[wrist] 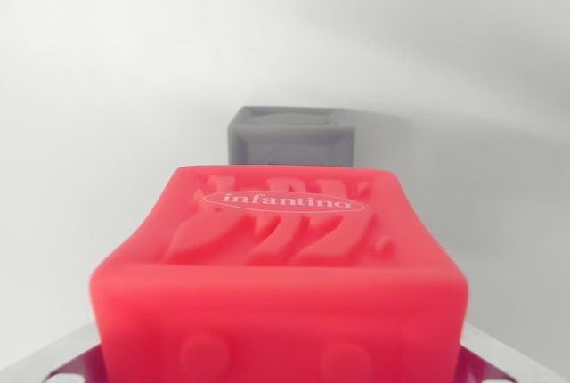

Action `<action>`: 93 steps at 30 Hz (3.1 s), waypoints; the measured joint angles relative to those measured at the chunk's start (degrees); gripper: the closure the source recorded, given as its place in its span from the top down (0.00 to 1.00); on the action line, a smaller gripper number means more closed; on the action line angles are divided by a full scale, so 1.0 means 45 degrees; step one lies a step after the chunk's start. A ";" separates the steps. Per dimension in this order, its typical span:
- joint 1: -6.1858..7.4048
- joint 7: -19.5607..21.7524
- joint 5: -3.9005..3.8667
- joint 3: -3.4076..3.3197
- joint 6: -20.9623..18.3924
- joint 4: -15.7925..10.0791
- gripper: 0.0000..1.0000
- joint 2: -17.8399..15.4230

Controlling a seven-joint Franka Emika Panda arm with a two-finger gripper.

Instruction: Destack cube

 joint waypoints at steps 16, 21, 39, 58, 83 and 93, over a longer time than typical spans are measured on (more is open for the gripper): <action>0.0685 0.1697 -0.0001 0.0003 -0.0001 -0.0015 0.00 0.0050; 0.0903 0.2250 -0.0001 0.0003 -0.0001 -0.0015 0.00 0.0050; 0.1708 0.4355 -0.0002 0.0005 -0.0012 0.0018 0.00 0.0051; 0.2566 0.6597 -0.0002 0.0006 -0.0097 0.0207 0.00 0.0145; 0.3606 0.9365 -0.0002 0.0006 -0.0286 0.0670 0.00 0.0421; 0.4024 1.0479 -0.0002 0.0006 -0.0389 0.0896 0.00 0.0549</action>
